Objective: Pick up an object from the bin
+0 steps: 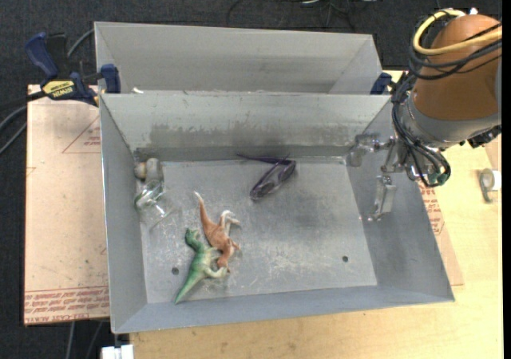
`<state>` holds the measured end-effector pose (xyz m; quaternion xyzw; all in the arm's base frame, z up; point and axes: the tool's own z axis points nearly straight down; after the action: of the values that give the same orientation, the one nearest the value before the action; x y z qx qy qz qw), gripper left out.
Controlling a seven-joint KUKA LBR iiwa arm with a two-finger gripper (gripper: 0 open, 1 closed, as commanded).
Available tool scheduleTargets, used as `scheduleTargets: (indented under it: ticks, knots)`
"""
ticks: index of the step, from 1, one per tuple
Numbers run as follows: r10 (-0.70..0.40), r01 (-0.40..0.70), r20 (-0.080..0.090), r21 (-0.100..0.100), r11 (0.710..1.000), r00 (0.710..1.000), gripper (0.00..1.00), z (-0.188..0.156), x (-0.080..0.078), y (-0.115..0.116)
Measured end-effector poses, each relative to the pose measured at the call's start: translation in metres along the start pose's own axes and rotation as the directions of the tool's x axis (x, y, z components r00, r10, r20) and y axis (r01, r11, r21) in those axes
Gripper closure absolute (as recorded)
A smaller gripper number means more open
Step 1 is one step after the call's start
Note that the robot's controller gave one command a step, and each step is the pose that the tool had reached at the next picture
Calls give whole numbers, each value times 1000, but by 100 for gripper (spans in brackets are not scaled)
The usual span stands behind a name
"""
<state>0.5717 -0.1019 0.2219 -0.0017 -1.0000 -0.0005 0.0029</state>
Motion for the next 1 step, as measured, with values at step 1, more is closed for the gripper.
scheduleTargets:
  ticks: [1]
  knots:
    - [-4, 4, 7, 1, 1000, 1000, 0, -4, -2, 1]
